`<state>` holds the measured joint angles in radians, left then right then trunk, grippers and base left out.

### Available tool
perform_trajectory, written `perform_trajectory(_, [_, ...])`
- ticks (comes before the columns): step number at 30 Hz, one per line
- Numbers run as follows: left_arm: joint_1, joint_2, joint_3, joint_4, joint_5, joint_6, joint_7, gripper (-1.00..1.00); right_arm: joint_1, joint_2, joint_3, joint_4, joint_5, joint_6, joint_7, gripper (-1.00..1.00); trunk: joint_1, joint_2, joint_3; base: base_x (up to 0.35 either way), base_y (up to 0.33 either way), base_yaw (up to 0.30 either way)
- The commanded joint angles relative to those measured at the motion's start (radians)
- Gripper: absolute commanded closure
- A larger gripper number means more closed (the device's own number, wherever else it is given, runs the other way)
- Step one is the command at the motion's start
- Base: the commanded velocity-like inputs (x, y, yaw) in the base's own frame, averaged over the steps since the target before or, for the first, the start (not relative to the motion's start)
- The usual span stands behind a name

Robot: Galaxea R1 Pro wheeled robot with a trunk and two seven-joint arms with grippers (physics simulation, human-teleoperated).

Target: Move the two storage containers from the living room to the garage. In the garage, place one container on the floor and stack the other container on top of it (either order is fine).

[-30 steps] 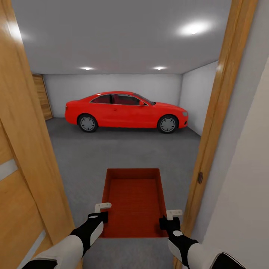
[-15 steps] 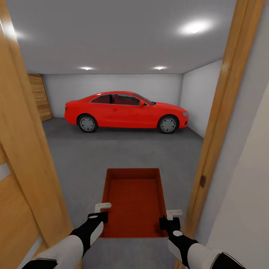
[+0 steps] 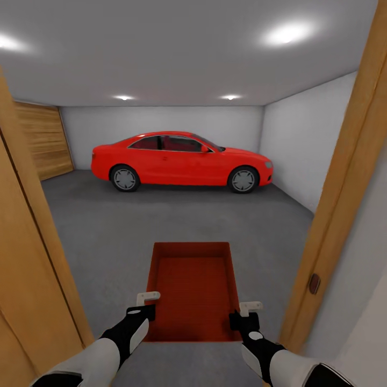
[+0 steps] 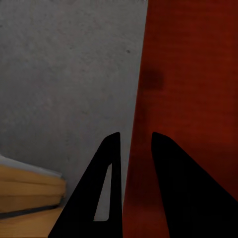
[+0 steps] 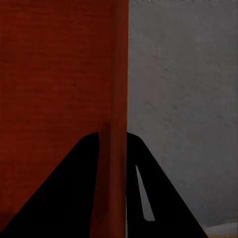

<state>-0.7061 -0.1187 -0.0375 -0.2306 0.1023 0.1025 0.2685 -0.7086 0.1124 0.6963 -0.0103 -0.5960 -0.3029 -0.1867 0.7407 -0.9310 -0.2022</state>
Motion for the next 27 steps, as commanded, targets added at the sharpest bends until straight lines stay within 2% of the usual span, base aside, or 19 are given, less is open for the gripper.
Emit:
perform_trajectory(1, [-0.001, 0.062, 0.036, -0.006, 0.050, 0.007, 0.008, 1.00, 0.000, 0.000, -0.032, -0.002, 0.008, 0.002, -0.001, 1.00, 0.001, -0.001, -0.001, 0.174, 0.081, 0.000])
perform_trajectory(27, [-0.001, 0.062, 0.035, -0.005, 0.050, 0.006, 0.009, 1.00, 0.000, 0.000, -0.032, -0.002, 0.009, 0.002, -0.001, 1.00, 0.001, -0.001, -0.001, 0.014, 0.019, 0.000])
